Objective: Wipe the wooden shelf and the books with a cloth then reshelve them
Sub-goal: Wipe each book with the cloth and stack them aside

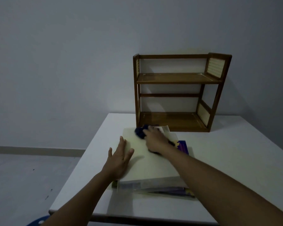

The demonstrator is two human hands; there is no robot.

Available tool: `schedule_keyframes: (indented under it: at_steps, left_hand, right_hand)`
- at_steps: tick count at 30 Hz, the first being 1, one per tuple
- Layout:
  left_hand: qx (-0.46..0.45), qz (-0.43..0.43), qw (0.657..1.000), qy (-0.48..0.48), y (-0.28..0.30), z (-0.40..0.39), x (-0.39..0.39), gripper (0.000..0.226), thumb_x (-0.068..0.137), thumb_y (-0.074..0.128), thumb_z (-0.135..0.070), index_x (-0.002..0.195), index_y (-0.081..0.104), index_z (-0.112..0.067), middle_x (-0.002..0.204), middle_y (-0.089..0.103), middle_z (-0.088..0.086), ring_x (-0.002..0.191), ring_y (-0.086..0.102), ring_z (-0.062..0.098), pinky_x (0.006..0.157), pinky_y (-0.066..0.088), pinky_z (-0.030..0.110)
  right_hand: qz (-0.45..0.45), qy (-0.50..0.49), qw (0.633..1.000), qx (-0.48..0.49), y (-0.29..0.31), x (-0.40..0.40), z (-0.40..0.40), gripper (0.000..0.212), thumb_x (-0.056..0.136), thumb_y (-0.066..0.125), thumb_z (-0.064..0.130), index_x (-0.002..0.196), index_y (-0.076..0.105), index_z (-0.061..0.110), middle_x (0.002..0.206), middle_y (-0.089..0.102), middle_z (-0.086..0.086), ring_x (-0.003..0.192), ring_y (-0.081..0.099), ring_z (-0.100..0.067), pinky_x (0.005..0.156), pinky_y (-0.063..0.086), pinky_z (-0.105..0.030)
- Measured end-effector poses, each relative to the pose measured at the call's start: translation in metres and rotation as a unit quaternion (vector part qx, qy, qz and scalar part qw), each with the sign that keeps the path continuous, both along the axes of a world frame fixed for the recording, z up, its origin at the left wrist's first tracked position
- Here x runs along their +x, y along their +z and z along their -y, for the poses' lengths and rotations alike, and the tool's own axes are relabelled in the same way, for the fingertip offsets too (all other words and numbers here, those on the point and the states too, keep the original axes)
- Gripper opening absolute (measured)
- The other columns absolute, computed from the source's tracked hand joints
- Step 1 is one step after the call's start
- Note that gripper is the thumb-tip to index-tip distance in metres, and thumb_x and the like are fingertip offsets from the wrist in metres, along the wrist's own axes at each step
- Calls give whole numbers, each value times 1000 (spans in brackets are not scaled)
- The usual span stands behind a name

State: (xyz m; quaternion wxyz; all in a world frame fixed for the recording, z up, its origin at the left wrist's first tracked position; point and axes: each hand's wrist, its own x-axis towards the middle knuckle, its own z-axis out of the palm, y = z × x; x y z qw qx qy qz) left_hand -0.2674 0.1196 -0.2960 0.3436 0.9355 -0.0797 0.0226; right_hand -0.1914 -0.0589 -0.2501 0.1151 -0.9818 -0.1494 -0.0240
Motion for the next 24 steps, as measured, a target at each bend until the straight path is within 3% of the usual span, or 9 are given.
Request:
schedule_keyframes:
  at_steps: [5, 12, 16, 19, 21, 24]
  left_hand:
    - [-14, -6, 1000, 0, -5, -2, -1, 111, 62, -7, -93, 150, -18, -27, 161, -7, -8, 148, 9, 11, 119, -13, 40]
    - [-3, 14, 1000, 4, -13, -2, 2, 98, 72, -11, -82, 153, -9, -25, 161, -10, -5, 148, 7, 9, 120, -9, 44]
    - [-24, 16, 1000, 14, -9, 2, 0, 91, 77, -5, -76, 153, -8, -26, 161, 5, -7, 147, 15, 11, 119, -12, 41]
    - [-17, -2, 1000, 13, -6, 3, -3, 92, 72, -4, -83, 150, -9, -34, 161, -2, -9, 147, 12, 9, 118, -14, 38]
    - [-4, -8, 1000, 20, -6, 4, 0, 107, 66, -8, -89, 153, -7, -27, 161, -6, -10, 147, 11, 9, 118, -15, 40]
    - [-4, -10, 1000, 26, -9, 1, 2, 113, 62, -12, -91, 154, -7, -25, 161, -9, -8, 148, 11, 11, 118, -16, 41]
  right_hand:
    - [-21, -40, 999, -3, -6, -13, 32, 48, 100, 36, 12, 148, 31, 19, 160, 13, -6, 145, 14, -31, 115, 25, -44]
    - [18, 103, 995, -1, -15, -112, -17, 62, 97, 43, 9, 152, 20, 26, 163, 1, -2, 150, 0, -27, 120, 9, -45]
    - [6, 102, 995, 23, -5, -84, -27, 61, 96, 42, 5, 151, 26, 26, 163, 10, -2, 150, 5, -25, 120, 12, -44]
    - [16, 58, 998, 20, -4, -40, -16, 54, 94, 45, 7, 146, 36, 22, 158, 22, -4, 145, 19, -29, 115, 26, -44]
    - [11, 5, 1000, 21, -3, -18, 1, 50, 96, 44, 9, 144, 37, 22, 156, 25, -4, 140, 25, -29, 111, 32, -45]
    - [0, -35, 999, 6, -5, -17, 21, 50, 99, 39, 10, 147, 33, 20, 160, 17, -6, 144, 18, -30, 115, 25, -44]
